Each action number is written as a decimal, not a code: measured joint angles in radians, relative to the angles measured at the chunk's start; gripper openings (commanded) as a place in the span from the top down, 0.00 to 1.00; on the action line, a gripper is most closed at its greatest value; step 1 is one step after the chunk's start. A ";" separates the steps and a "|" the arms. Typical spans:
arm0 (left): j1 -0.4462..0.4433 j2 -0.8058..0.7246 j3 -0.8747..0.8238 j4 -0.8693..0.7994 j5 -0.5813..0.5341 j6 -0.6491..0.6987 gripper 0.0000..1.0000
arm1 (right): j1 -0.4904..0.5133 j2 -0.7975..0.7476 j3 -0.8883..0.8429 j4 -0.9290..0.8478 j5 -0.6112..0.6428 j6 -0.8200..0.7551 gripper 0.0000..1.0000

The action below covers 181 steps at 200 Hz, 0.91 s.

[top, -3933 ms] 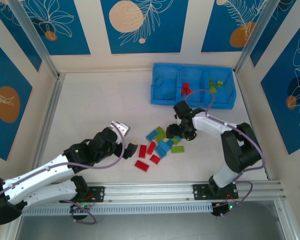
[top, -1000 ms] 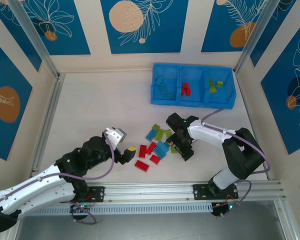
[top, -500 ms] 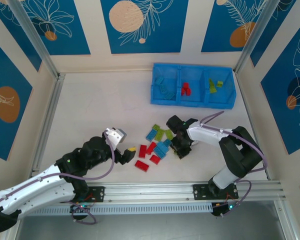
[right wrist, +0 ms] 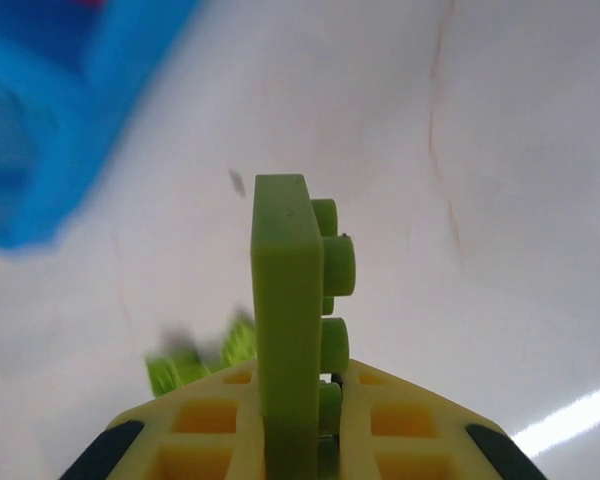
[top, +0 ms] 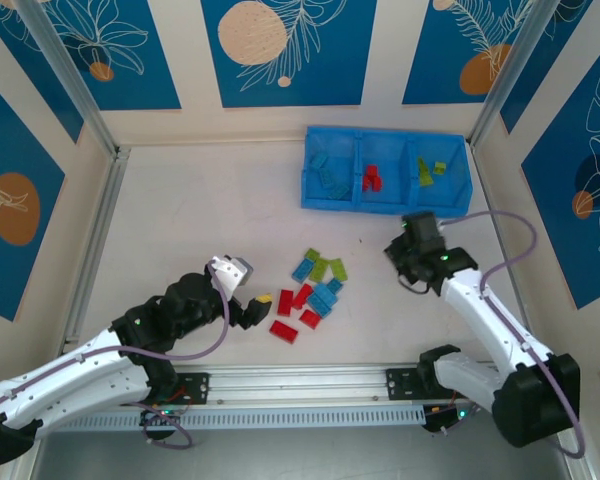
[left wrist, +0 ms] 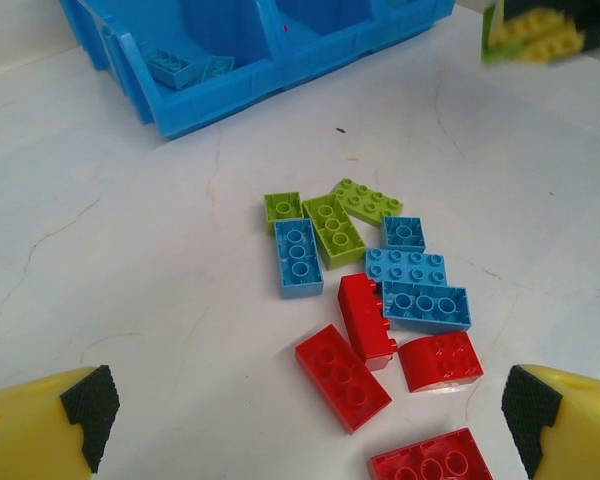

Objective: Sort the legos into containers by color

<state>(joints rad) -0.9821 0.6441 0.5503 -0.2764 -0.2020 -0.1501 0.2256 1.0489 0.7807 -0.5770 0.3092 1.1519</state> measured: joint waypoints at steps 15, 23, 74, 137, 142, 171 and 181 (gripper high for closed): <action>0.000 -0.001 0.000 -0.001 0.000 -0.001 0.00 | -0.149 0.078 0.085 0.037 -0.036 -0.132 0.92; 0.000 -0.002 0.000 -0.002 0.000 -0.005 0.00 | -0.218 0.148 0.156 0.047 -0.064 -0.197 0.93; 0.000 -0.018 0.003 -0.066 -0.072 -0.060 0.00 | -0.400 0.694 0.695 0.049 -0.163 -0.423 0.84; 0.000 0.002 0.033 -0.177 -0.147 -0.145 0.00 | -0.402 0.974 1.035 -0.125 -0.107 -0.529 0.42; 0.000 -0.001 0.033 -0.180 -0.150 -0.148 0.00 | -0.397 0.959 1.022 -0.126 -0.107 -0.535 0.42; 0.000 -0.018 0.026 -0.167 -0.150 -0.160 0.00 | -0.359 0.727 0.784 -0.117 -0.109 -0.551 0.41; 0.000 -0.021 0.024 -0.158 -0.147 -0.159 0.00 | -0.326 0.613 0.686 -0.108 -0.122 -0.552 0.41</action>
<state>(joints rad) -0.9821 0.6231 0.5743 -0.4347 -0.3489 -0.3096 -0.1005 1.6623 1.4662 -0.6853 0.1867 0.6003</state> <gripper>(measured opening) 0.998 0.585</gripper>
